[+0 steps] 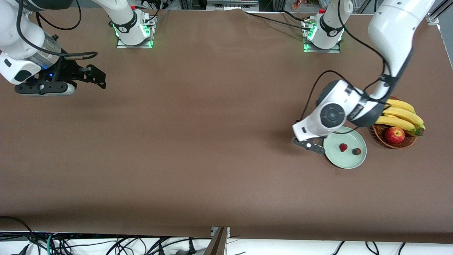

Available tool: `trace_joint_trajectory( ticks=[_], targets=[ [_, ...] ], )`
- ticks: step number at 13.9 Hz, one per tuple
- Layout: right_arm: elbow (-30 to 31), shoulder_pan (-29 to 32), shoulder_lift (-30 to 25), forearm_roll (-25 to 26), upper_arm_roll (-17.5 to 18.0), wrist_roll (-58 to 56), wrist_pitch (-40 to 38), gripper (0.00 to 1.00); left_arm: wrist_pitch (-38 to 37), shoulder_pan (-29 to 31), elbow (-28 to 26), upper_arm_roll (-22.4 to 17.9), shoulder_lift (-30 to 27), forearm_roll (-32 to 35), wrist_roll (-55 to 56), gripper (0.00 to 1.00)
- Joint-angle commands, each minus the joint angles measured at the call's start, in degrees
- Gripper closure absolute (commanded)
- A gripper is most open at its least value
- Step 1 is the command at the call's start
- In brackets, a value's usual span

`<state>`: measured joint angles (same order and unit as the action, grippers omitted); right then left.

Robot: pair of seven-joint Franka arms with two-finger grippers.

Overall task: Collect all strawberries into plate
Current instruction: 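Lower the third strawberry onto the plate and open the left gripper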

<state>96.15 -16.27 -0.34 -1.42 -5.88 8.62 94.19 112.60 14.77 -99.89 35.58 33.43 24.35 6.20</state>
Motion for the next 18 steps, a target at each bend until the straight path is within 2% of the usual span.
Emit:
trace_joint_trajectory(
  ticks=[1, 4, 5, 6, 7, 8, 10, 14, 16, 18],
  targets=[
    [-3.33, 0.8, 0.78, 2.21, 0.25, -0.8, -0.85, 0.0, -3.88, 4.19, 3.83, -0.16, 0.84, 0.34, -15.18, 1.0],
    [-3.96, 0.71, 0.95, 2.83, 0.25, -0.45, -1.2, 0.0, 4.09, 10.35, 2.78, -0.86, 4.43, 1.31, -29.63, 1.0],
    [-3.96, 0.63, 0.95, 2.05, 0.25, -0.36, -1.38, 0.0, 5.6, 11.41, 2.25, -0.86, 5.67, 1.49, -30.27, 1.0],
    [-4.22, 0.37, 0.95, 2.21, 0.43, -0.28, -1.38, 0.0, 5.7, 11.16, 2.16, -0.95, 5.68, 1.49, -30.19, 0.94],
    [-4.31, 0.19, 0.95, 2.65, 0.6, -0.19, -1.38, 0.0, 5.7, 11.07, 2.25, -0.87, 5.59, 1.49, -30.02, 0.52],
    [-4.48, 0.1, 0.95, 2.57, 0.69, -0.19, -1.29, 0.0, 5.7, 11.25, 2.42, -0.86, 5.42, 1.49, -30.54, 0.01],
    [-4.48, 0.1, 0.95, 2.65, 0.69, -0.19, -1.29, 0.0, 4.83, 11.42, 2.86, -0.43, 3.76, 1.49, -30.63, 0.0],
    [-4.48, 0.19, 1.3, 2.66, 0.52, -0.1, -1.03, 0.0, -4.22, 11.51, 4.26, -0.07, -5.03, 0.7, -29.75, 0.0],
    [-4.48, 0.1, 1.3, 2.74, 0.52, -0.01, -1.12, 0.0, -9.99, 11.34, 8.46, -0.07, -8.46, -0.26, -29.84, 0.0],
    [-4.48, 0.1, 1.3, 2.48, 0.52, -0.01, -0.85, 0.0, -17.91, 10.99, 16.35, 0.1, -9.44, -0.53, -29.93, 0.0]
  ],
)
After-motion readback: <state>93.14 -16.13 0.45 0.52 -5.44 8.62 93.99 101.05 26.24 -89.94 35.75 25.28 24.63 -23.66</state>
